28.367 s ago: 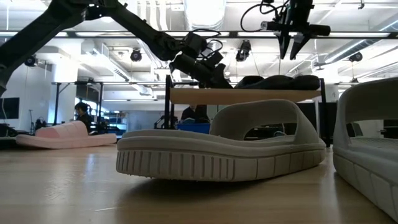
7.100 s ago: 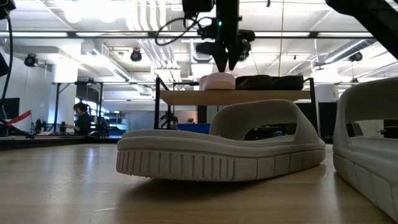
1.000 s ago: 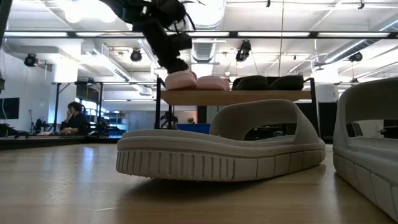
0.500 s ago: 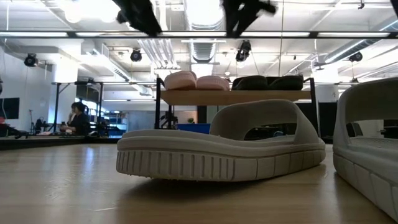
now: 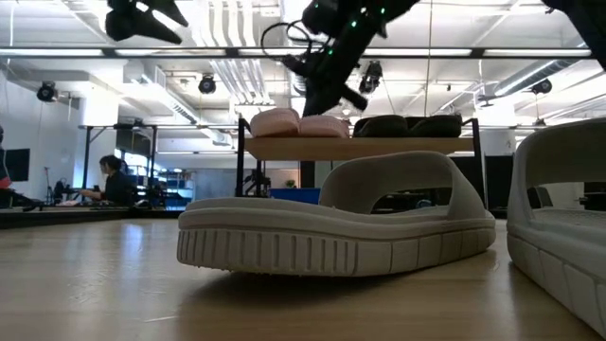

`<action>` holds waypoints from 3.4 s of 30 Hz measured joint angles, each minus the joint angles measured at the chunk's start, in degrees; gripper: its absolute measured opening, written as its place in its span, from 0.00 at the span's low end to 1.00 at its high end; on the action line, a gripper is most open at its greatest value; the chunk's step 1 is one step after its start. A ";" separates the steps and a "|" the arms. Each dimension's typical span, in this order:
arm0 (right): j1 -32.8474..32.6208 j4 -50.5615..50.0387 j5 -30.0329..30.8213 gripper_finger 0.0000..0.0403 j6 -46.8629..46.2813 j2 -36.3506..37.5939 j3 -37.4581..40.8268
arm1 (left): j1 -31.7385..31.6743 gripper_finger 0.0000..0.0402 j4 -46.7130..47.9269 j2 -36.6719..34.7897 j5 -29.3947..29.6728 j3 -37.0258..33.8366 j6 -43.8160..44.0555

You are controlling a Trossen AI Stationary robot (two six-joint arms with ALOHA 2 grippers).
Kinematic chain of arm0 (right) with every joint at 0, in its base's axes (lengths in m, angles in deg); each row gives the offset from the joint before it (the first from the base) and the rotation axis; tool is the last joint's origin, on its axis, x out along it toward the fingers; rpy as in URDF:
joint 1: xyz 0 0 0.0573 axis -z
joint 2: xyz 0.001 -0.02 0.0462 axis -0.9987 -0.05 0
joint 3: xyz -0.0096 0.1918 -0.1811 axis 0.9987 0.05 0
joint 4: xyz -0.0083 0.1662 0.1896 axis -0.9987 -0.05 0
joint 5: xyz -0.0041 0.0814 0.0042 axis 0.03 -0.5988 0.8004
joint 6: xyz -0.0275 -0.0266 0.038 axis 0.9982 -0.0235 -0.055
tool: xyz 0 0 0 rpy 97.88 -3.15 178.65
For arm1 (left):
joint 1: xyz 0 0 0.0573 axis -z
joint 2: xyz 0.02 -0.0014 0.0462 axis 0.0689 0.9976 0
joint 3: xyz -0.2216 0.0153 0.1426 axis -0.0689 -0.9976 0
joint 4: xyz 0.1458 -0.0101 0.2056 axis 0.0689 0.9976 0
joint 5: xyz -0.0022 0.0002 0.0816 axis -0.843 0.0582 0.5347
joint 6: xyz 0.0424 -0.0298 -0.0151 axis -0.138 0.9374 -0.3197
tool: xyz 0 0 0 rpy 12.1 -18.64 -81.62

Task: Pick and place slides into the shelf
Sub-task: Put the left pink slide on the shelf, then move the left gray slide from the bottom of the table to the center of the table

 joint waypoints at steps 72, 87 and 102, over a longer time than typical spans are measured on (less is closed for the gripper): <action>-51.84 -43.55 19.79 0.54 -49.72 -25.85 -10.22 | 6.09 0.52 10.36 -3.83 -3.34 -12.08 -12.06; -41.88 -44.27 37.14 0.04 -24.81 -25.71 -7.27 | 6.07 0.52 10.08 -3.48 -3.21 -14.72 -10.55; -29.66 -45.55 45.24 0.23 -19.68 -25.45 -0.96 | 6.07 0.52 9.88 -3.07 -1.56 -14.76 -8.96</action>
